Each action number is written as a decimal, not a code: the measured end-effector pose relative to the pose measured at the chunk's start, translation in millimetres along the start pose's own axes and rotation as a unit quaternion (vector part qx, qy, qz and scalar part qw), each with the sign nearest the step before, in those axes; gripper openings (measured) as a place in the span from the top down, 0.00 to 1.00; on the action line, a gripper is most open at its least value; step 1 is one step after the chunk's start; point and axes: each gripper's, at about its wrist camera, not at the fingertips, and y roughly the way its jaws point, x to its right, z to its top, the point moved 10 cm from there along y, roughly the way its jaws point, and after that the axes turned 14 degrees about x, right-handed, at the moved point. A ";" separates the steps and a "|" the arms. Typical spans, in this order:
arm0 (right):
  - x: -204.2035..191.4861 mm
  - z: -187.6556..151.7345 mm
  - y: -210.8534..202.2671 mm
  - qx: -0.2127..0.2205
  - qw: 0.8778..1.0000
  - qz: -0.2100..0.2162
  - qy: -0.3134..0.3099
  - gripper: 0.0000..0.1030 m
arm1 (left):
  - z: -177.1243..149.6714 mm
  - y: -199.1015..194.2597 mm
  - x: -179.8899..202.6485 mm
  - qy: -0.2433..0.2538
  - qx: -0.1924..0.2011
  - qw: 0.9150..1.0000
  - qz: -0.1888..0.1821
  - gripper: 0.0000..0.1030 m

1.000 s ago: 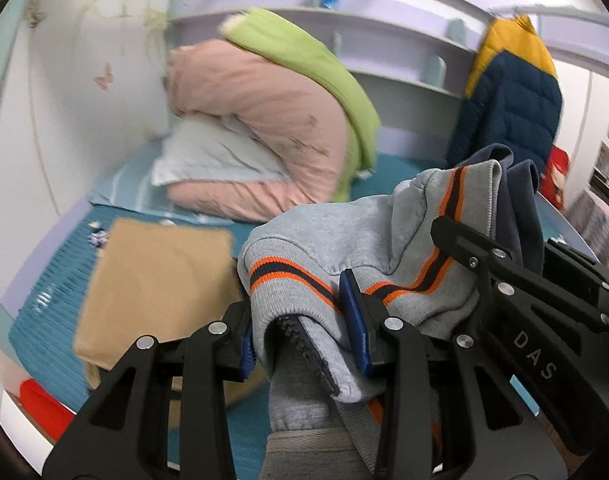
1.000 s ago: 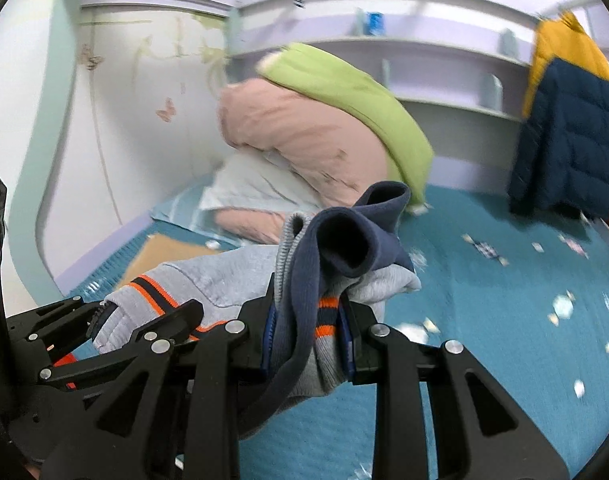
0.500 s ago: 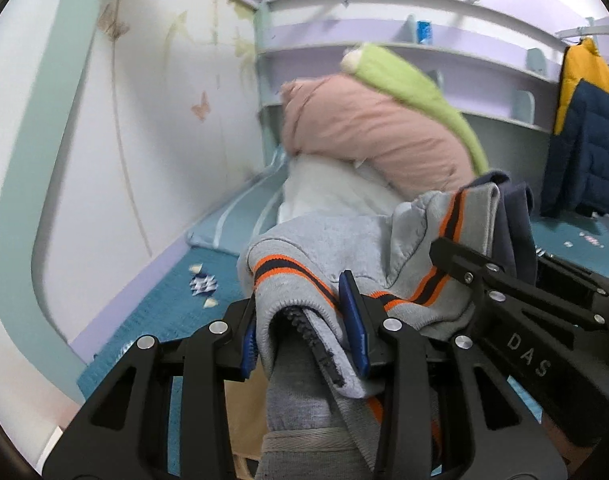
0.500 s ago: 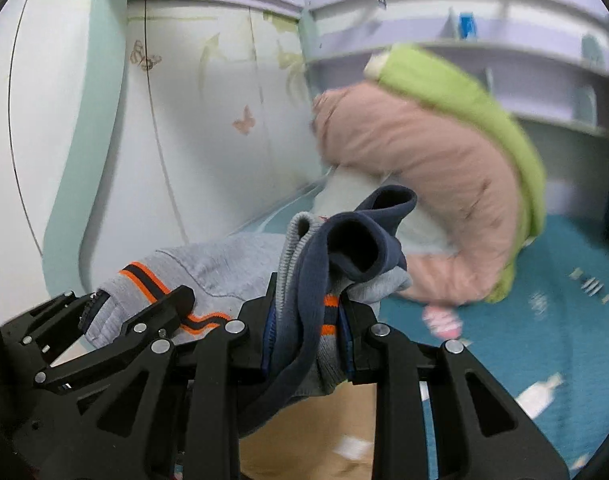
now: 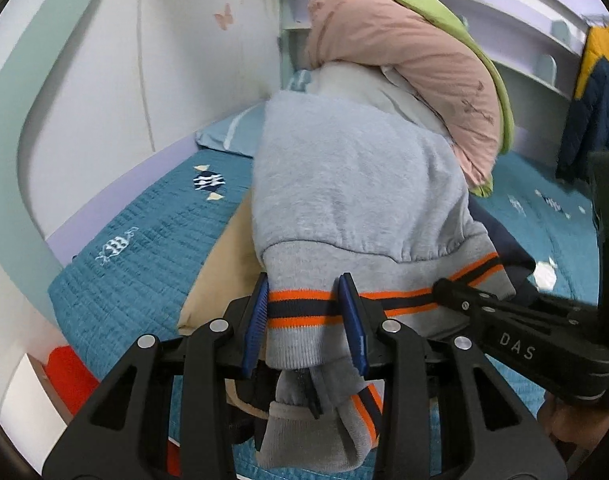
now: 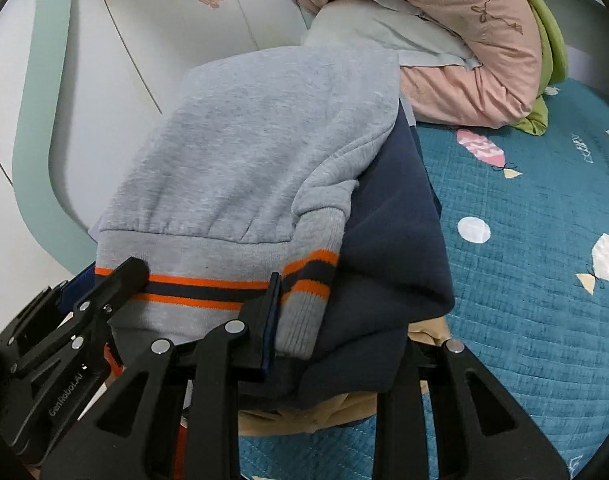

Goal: Fold large clothes
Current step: 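Lower the jacket onto the tan garment pile with both grippers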

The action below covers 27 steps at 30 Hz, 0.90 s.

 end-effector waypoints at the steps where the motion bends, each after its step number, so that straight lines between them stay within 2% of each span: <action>1: -1.6 0.4 0.9 -0.001 1.000 0.006 0.010 0.77 | 5.1 -1.7 -0.7 0.000 0.007 1.000 0.001 0.66; 6: -36.0 20.3 -1.3 0.001 0.997 0.060 0.049 0.77 | 40.9 -2.7 -11.2 0.018 0.033 0.999 0.012 0.66; 9: -54.6 21.9 0.4 -0.004 0.996 0.073 0.053 0.77 | 52.2 4.2 -14.2 0.035 0.025 0.999 0.022 0.66; 11: -50.2 11.9 8.6 -0.017 0.996 0.060 0.071 0.77 | 48.5 10.8 -15.8 0.028 0.005 0.999 0.016 0.66; 13: -42.5 3.5 14.8 -0.023 0.997 0.040 0.063 0.77 | 39.9 16.1 -16.2 0.024 -0.011 0.999 0.017 0.66; 16: -25.2 -14.1 19.0 -0.038 0.998 0.014 0.055 0.68 | 14.4 24.4 -13.9 0.026 -0.052 0.998 0.017 0.66; 20: -15.5 -14.3 5.5 -0.031 0.999 -0.002 0.031 0.57 | -0.4 22.7 -5.7 0.051 -0.051 0.997 0.023 0.65; 23: -11.9 -6.4 -18.9 -0.004 1.000 -0.020 0.015 0.53 | 0.0 18.8 -5.9 0.036 -0.053 0.998 0.016 0.65; 25: -11.7 6.0 -42.2 0.030 0.999 -0.042 -0.004 0.53 | -0.5 15.1 -8.7 0.019 -0.056 0.998 0.015 0.65; 27: -13.6 24.3 -59.0 0.071 0.996 -0.052 -0.030 0.53 | -1.5 10.9 -10.5 0.004 -0.055 0.998 0.013 0.58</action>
